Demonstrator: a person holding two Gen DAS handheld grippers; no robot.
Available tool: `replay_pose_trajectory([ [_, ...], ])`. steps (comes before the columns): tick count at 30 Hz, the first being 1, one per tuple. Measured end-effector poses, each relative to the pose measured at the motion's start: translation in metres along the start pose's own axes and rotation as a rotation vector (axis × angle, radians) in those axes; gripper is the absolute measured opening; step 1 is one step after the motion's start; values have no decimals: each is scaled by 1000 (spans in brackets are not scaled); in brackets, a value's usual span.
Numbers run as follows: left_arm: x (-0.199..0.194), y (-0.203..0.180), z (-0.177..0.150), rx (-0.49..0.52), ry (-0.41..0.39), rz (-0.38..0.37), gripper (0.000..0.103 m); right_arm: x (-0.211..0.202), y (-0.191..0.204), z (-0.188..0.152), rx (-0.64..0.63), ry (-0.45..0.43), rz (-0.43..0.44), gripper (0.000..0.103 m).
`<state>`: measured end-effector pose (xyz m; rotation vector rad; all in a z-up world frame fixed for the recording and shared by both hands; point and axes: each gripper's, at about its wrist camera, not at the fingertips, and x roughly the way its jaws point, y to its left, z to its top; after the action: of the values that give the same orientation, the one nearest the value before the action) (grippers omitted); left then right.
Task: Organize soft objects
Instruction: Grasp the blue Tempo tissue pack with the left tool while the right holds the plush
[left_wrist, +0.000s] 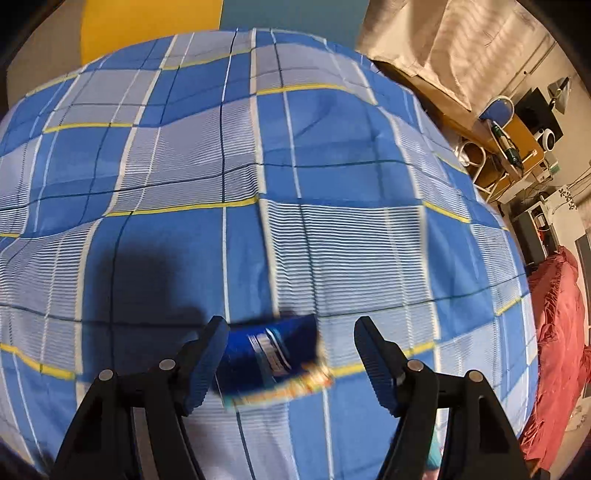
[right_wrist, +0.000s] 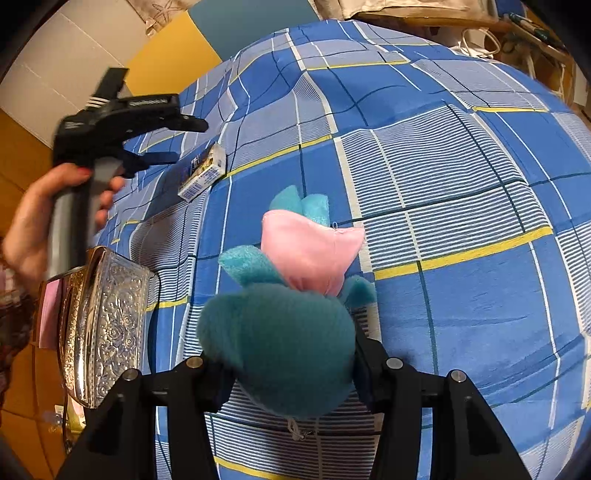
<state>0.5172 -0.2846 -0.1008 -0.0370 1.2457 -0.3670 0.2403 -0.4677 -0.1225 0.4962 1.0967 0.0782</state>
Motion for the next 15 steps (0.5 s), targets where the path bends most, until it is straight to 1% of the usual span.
replay_pose_trajectory([
  [2,14,2,-2,2,35,1,72,2,0,-1,-2,8,-1,54],
  [3,17,0,-3,13,39,-4,72,5,0,-1,-2,16,1,54],
  [4,18,-4,-5,28,60,-20,72,7,0,-1,2,23,4,54],
  [6,26,-11,-13,25,193,-70,72,9,-1,-3,12,29,4,54],
  [7,30,-17,-22,22,291,-111,72,9,-1,-3,10,29,2,54],
  [8,29,-23,-28,36,334,-130,72,9,-1,-3,11,27,0,54],
  [9,27,-29,-33,59,354,-141,72,8,-1,-3,11,25,-1,54],
  [10,22,-37,-38,103,351,-134,72,8,0,-3,11,24,-3,54],
  [11,17,-43,-40,138,326,-102,72,8,1,-3,7,21,-6,54],
  [12,13,-47,-41,150,297,-70,72,7,1,-2,6,20,-8,54],
  [14,9,-51,-41,134,250,-43,72,7,2,-2,3,19,-13,54],
  [15,8,-54,-41,122,229,-44,74,7,3,-2,1,19,-16,54],
])
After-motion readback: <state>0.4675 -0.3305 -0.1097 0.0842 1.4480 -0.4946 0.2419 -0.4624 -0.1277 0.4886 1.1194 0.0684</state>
